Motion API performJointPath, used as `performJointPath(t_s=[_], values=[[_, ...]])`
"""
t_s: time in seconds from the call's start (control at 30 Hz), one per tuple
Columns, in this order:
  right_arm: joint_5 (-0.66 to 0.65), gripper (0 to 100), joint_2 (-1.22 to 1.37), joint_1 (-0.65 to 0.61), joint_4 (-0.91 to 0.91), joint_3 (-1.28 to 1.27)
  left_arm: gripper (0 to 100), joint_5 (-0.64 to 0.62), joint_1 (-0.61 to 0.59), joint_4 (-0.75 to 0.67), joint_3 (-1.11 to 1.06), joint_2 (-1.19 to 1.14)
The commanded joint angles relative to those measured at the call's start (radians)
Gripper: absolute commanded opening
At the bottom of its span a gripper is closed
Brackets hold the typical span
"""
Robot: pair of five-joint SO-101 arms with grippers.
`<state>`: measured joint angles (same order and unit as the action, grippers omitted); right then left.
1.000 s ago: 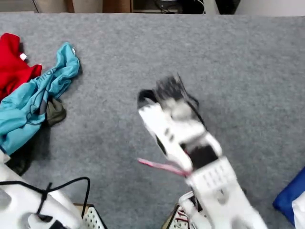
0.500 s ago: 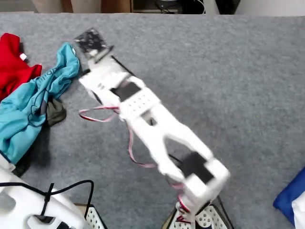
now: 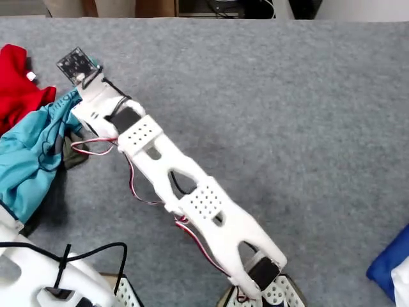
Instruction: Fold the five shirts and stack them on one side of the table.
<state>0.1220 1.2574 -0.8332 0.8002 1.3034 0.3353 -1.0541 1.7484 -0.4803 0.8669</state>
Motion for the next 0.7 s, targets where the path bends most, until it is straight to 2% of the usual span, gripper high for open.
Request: performJointPath(t_s=[0.0,0.13,0.3,0.43,0.5,0.67], values=[[0.011,26.0,0.139,-0.01,0.0,0.252,2,-0.005,-0.009,0.009,0.0,0.018],[0.029,25.9,0.223,-0.004,-0.061,0.288,2,-0.005,-0.014,0.009,-0.002,0.018],[0.117,25.7,0.216,0.013,-0.17,0.216,2,-0.005,-0.014,0.009,-0.002,0.018],[0.124,25.4,0.208,0.019,-0.216,0.143,2,-0.005,-0.012,0.009,-0.028,0.018],[0.124,21.3,0.208,0.025,-0.219,0.133,2,-0.005,-0.012,0.009,-0.049,0.018],[0.117,0.6,0.205,0.045,-0.219,0.131,2,-0.005,-0.008,0.009,-0.064,0.018]])
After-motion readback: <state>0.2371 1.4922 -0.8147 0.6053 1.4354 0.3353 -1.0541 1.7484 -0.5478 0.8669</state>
